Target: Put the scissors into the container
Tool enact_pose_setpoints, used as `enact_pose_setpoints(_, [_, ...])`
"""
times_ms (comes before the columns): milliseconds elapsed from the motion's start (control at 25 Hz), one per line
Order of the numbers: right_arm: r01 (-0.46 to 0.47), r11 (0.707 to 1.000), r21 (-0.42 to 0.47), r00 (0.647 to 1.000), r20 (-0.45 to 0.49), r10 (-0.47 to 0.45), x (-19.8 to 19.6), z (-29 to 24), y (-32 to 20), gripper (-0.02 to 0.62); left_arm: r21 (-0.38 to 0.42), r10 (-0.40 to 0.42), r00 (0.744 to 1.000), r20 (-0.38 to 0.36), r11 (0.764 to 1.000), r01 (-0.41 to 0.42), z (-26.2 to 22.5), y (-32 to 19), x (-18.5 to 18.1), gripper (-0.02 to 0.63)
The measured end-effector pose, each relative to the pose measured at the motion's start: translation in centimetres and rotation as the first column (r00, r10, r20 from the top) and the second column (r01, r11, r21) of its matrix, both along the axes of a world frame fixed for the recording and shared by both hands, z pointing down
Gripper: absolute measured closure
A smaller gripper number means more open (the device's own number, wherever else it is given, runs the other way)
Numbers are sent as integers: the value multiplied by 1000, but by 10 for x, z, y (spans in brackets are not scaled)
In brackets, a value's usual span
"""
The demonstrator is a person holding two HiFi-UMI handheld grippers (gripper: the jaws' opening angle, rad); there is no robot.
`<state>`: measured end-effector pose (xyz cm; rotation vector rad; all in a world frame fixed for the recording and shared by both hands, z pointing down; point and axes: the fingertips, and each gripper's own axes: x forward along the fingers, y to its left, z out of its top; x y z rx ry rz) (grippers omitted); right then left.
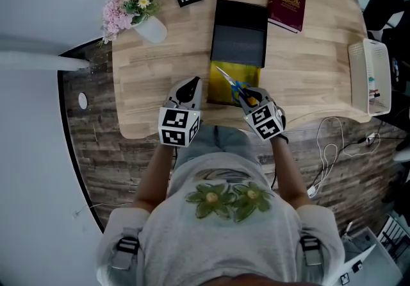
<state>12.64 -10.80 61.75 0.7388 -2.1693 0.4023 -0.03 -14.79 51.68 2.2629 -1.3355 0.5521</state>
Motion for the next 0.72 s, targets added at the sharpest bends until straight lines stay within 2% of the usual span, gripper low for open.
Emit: enact_pose_setpoints(720, [19, 998, -63, 997, -68, -23, -2, 29, -12, 515, -32, -8, 1000, 9, 999, 8, 10, -10, -9, 612])
